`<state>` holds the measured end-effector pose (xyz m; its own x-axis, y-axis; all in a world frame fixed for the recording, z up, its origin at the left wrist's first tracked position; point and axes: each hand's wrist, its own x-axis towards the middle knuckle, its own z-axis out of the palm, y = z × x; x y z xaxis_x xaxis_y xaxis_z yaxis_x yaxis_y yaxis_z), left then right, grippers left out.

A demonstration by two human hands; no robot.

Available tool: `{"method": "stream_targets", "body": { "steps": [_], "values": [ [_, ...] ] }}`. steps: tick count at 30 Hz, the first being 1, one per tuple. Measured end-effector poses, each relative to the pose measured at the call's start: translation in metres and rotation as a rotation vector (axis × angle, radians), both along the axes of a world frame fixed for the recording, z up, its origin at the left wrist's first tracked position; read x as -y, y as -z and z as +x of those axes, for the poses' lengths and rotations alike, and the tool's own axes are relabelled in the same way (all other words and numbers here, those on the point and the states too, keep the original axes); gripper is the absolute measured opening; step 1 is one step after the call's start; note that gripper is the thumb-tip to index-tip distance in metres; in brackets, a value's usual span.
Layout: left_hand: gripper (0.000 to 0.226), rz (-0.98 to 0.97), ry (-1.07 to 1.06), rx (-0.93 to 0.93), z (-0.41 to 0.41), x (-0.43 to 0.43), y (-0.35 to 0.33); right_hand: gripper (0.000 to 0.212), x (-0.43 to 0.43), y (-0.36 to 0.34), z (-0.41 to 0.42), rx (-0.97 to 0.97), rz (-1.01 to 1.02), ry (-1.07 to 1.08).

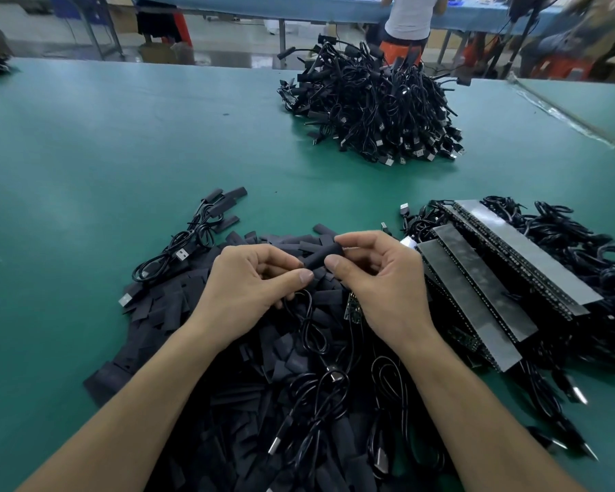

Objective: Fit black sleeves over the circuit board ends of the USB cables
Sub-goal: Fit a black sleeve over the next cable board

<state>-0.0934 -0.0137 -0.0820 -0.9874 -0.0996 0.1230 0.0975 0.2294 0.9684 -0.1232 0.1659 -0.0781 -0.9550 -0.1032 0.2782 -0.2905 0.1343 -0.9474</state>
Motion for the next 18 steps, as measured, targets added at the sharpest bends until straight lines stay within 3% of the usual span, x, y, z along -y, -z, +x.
{"method": "stream_targets", "body": {
  "steps": [18],
  "values": [
    [0.01, -0.058, 0.004, -0.01, -0.0007, -0.0014, 0.0007, 0.025, 0.0008, 0.0028, -0.0029, -0.005, 0.018, 0.019]
  ]
}}
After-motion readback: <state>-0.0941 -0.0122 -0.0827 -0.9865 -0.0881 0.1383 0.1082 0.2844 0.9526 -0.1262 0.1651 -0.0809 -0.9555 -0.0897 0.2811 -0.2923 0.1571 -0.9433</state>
